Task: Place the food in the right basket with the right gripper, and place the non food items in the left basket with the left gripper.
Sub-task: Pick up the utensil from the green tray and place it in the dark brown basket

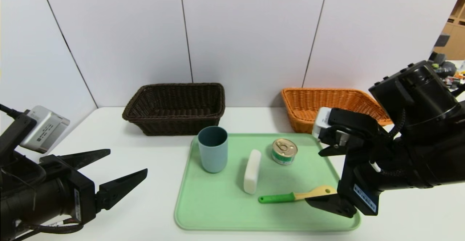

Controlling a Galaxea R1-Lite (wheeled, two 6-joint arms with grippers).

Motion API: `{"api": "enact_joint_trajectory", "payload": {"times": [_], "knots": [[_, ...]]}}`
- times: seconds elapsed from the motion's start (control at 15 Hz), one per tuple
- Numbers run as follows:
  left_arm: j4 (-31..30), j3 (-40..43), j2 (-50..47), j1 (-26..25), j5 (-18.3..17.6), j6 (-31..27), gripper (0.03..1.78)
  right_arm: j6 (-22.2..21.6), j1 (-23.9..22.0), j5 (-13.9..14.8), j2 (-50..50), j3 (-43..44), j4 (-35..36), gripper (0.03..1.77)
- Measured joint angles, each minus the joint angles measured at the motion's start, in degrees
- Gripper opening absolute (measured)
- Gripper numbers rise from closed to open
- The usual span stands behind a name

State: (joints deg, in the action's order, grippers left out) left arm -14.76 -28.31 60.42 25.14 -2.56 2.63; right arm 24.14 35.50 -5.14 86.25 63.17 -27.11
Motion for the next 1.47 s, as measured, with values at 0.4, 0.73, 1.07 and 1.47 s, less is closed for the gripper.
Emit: {"api": "enact_joint_trajectory", "payload": {"times": [0.4, 0.73, 1.07, 1.47], "knots": [[0.0, 0.6, -0.7, 0.0, 0.0, -0.1, 1.69, 8.7, -1.4, 0.3, 5.0, 4.9, -7.5, 1.70], [0.0, 0.7, -1.1, 0.0, 0.0, -0.3, 1.69, 14.9, -3.8, 0.7, 8.0, 6.3, -7.2, 1.70], [0.1, 0.8, -1.9, 0.0, 0.0, -0.5, 1.69, 19.8, -4.7, 0.4, 10.9, 8.4, -7.6, 1.70], [0.2, 1.2, -2.2, 0.1, 0.0, -0.5, 1.69, 21.4, -3.9, 0.5, 14.0, 8.6, -12.3, 1.70]]}}
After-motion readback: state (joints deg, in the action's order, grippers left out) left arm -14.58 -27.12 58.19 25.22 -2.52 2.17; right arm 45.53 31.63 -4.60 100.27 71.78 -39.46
